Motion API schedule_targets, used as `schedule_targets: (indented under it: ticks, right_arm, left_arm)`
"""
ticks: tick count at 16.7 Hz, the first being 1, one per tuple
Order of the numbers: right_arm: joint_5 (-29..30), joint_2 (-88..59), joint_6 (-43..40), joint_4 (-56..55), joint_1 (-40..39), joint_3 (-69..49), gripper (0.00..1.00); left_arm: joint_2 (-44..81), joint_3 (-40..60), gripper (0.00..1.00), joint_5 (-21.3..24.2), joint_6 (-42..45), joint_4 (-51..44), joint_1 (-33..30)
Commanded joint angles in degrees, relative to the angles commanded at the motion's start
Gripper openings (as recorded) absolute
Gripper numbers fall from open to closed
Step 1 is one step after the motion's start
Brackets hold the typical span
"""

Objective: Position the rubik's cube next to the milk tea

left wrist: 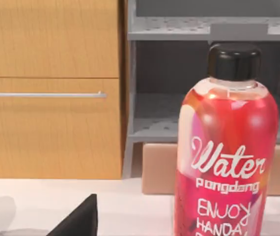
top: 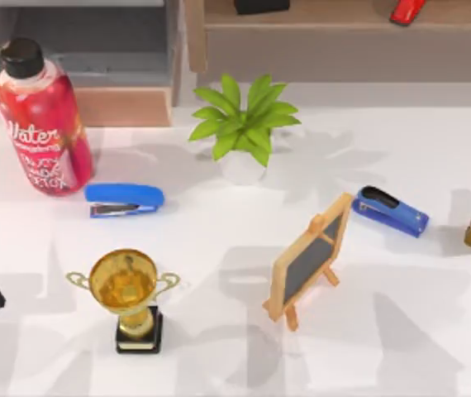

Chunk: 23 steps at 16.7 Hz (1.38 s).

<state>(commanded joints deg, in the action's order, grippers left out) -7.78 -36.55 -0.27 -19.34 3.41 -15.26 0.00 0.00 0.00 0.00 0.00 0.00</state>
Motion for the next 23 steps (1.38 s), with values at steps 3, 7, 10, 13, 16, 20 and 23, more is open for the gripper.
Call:
schedule_targets:
  ticks: [3, 7, 10, 13, 16, 20, 23]
  right_arm:
    - [-2.40, -20.06, 0.07, -8.15, 0.81, -5.41, 1.00]
    - [-6.01, -45.61, -0.16, -17.76, 2.33, -13.99, 1.00]
    - [-9.13, -60.17, -0.07, -23.99, 5.35, -21.49, 1.00]
    - [-12.04, -70.34, 0.26, -30.76, 10.06, -29.46, 1.00]
    - [-13.73, -76.14, 0.71, -37.35, 16.08, -36.27, 1.00]
    - [-13.97, -77.83, 1.16, -40.76, 20.20, -39.37, 1.00]
    - [-13.97, -77.83, 1.16, -40.76, 20.20, -39.37, 1.00]
  left_arm:
    - [0.00, 0.00, 1.00, 0.00, 0.00, 0.00, 0.00]
    - [0.00, 0.00, 1.00, 0.00, 0.00, 0.00, 0.00]
    - [0.00, 0.00, 1.00, 0.00, 0.00, 0.00, 0.00]
    - [0.00, 0.00, 1.00, 0.00, 0.00, 0.00, 0.00]
    - [0.00, 0.00, 1.00, 0.00, 0.00, 0.00, 0.00]
    - [0.00, 0.00, 1.00, 0.00, 0.00, 0.00, 0.00]
    - [0.00, 0.00, 1.00, 0.00, 0.00, 0.00, 0.00]
